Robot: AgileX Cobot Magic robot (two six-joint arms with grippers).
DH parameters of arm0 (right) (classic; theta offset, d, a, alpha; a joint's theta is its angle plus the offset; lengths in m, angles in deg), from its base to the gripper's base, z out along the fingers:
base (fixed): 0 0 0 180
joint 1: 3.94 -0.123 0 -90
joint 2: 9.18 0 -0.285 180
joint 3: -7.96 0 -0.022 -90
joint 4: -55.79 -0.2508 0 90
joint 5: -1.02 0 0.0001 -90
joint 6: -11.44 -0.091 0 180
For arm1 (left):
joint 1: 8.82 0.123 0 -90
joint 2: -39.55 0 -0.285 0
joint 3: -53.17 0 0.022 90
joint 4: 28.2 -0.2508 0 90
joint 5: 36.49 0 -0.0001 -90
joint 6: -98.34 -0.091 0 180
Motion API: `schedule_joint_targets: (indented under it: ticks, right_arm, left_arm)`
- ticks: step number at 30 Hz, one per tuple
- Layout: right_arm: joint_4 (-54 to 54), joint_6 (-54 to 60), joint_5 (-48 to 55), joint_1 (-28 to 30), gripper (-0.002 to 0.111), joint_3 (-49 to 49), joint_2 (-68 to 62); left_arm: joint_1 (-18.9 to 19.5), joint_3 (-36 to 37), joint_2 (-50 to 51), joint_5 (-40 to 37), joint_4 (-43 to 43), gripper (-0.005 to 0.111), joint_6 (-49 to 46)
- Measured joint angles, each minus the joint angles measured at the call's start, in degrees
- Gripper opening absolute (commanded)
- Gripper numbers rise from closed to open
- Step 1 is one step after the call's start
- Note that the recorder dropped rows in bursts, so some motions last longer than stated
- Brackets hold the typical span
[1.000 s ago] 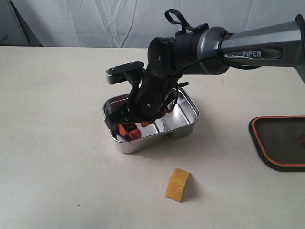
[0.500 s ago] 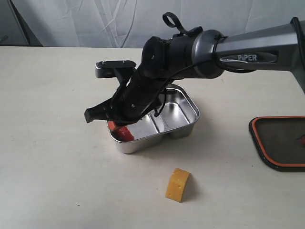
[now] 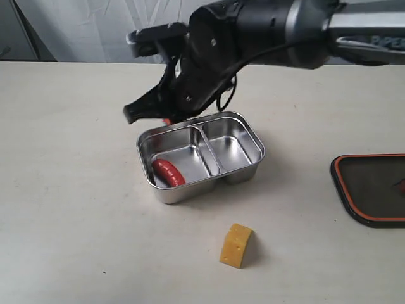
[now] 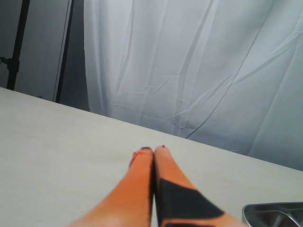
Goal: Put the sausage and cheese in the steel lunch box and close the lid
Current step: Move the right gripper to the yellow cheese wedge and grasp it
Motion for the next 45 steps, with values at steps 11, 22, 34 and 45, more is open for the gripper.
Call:
schedule_joint_targets:
  ticks: [11, 22, 34, 45]
  right_arm:
    - [4.91, -4.8, 18.0, 5.85, 0.0, 9.55, 9.06]
    - [-11.44, -5.28, 10.65, 2.44, 0.028, 26.53, 16.85]
    - [-12.62, -10.53, 9.05, -3.18, 0.055, 30.06, 13.7]
    - [-9.61, -18.33, 5.76, -3.18, 0.055, 30.06, 8.06]
  left_arm:
    - [0.0, 0.0, 0.0, 0.0, 0.0, 0.0, 0.0]
    - [0.0, 0.0, 0.0, 0.0, 0.0, 0.0, 0.0]
    - [0.0, 0.0, 0.0, 0.0, 0.0, 0.0, 0.0]
    - [0.0, 0.0, 0.0, 0.0, 0.0, 0.0, 0.0]
